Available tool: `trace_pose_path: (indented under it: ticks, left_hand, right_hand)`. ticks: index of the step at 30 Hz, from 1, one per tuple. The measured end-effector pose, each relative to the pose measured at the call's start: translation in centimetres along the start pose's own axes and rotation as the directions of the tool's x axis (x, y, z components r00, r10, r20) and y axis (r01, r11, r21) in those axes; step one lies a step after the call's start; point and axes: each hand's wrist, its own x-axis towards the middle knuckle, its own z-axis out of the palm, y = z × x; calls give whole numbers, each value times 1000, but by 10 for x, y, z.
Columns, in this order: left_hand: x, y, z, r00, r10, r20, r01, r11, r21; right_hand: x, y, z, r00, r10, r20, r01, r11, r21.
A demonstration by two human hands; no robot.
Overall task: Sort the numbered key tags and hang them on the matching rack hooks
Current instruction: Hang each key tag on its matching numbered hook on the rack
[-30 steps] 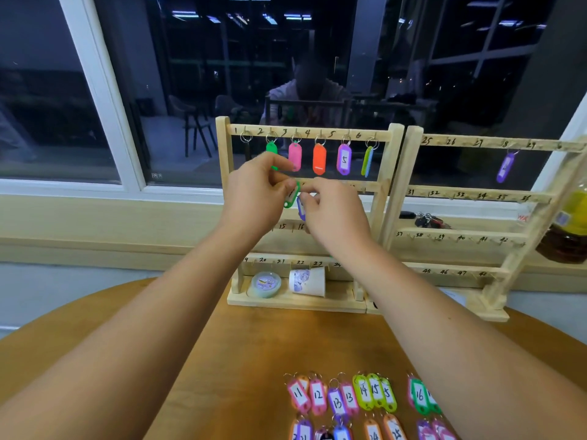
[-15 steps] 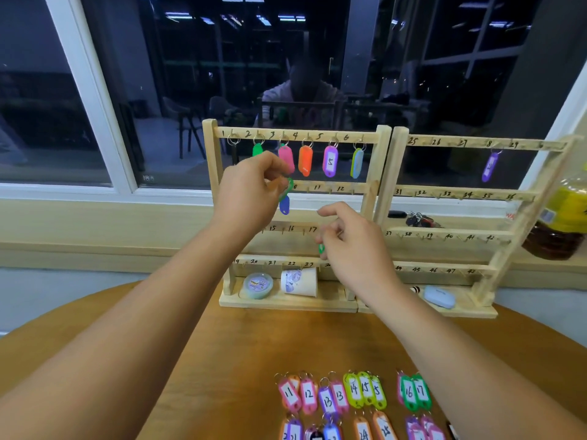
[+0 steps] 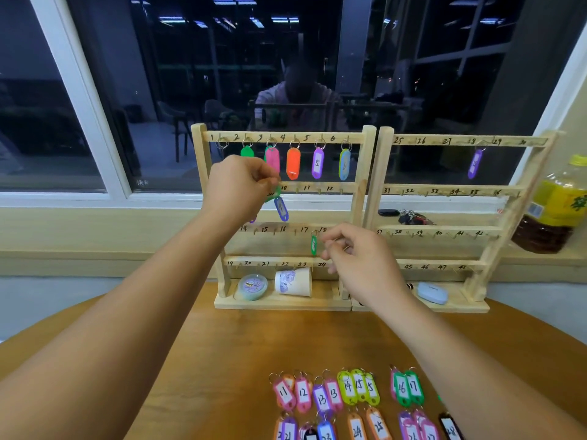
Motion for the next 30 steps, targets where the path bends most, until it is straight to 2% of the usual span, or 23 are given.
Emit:
trace_pose_path:
  ticks: [4, 10, 13, 17, 20, 25, 30]
  left_hand:
    - [8, 4, -4, 998, -34, 56, 35, 999, -16]
    - [14, 5, -7, 996, -3, 93, -6, 995, 100]
    - [10, 6, -8, 998, 18, 57, -23, 996, 81]
    - [-10, 15, -4, 994, 72, -83, -71, 997, 9]
    - [-35, 20, 8, 990, 99, -101, -104, 993, -50]
    - [-83, 18, 46, 997, 49, 65, -39, 989, -144]
    - [-119, -1, 91, 978, -11, 209, 46, 985, -165]
  right_hand:
    - [-6, 0, -7, 1000, 20, 20, -22, 998, 66]
    - [-10, 1, -16, 1000, 3, 18, -4, 999, 46]
    - [-14, 9, -24, 1000, 21, 10, -22, 999, 41]
    - [-25, 28, -46, 999, 28, -30, -28, 999, 20]
    - [-35, 57, -70, 994, 69, -79, -71, 997, -17]
    - [-54, 123, -108, 964, 241, -117, -255, 959, -126]
    - [-83, 165, -131, 932, 342, -118, -362, 876, -318]
